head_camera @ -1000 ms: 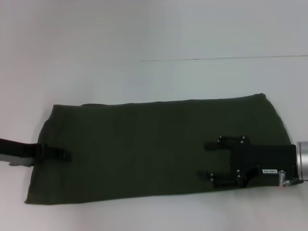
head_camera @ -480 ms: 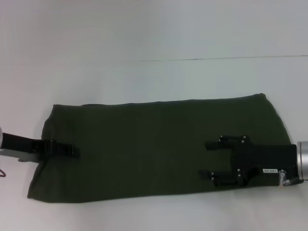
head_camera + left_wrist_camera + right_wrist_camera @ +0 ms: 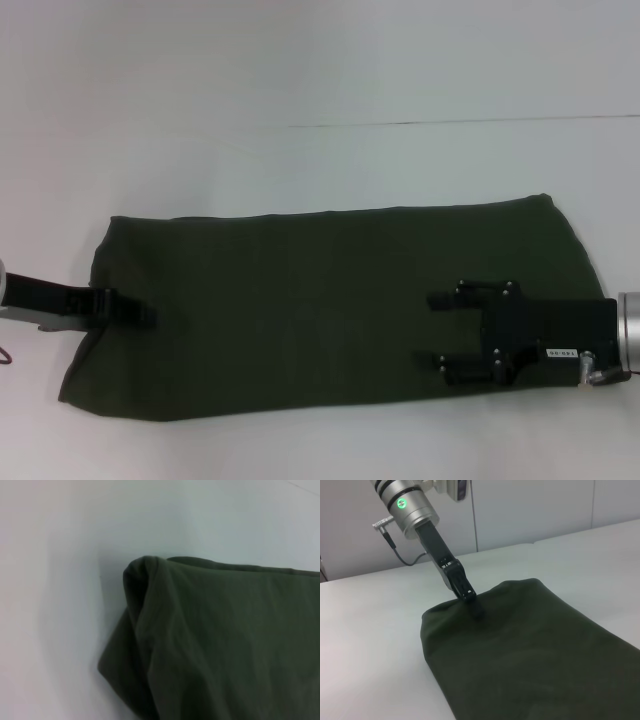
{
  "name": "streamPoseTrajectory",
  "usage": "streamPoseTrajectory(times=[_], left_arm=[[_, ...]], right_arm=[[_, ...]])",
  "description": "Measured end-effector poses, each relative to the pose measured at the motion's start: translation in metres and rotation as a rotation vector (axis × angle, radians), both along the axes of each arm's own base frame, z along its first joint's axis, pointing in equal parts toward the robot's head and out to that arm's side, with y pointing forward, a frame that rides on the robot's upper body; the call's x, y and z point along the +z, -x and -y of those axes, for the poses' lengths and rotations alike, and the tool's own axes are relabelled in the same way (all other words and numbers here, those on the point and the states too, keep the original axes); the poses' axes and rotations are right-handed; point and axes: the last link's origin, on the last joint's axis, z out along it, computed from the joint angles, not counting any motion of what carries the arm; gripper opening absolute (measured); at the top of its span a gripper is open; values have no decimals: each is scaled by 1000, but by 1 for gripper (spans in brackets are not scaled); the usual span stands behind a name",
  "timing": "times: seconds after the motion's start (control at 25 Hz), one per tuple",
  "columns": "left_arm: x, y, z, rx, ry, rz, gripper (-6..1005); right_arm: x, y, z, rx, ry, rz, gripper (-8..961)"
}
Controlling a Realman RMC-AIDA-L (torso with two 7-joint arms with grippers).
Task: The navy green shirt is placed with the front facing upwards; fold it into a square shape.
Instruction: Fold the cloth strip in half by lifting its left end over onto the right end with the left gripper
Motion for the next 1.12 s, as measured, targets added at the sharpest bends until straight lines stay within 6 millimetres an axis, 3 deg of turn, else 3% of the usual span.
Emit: streamPoseTrajectory(times=[0.16,0.6,0.92,1.12], left_arm=[[0,0,-1,-2,-1,-1,558],[-3,-2,-1,-15,10,-8,140],[7,-2,-3,-46,-19,-47,122],[21,9,1,-38,-56,-81,123]], right_arm=[[1,0,0,-1,0,1,834],[1,0,0,0,-2,2,836],[0,0,0,-5,-1,-4,832],[0,-1,0,-11,-6,-10,828]])
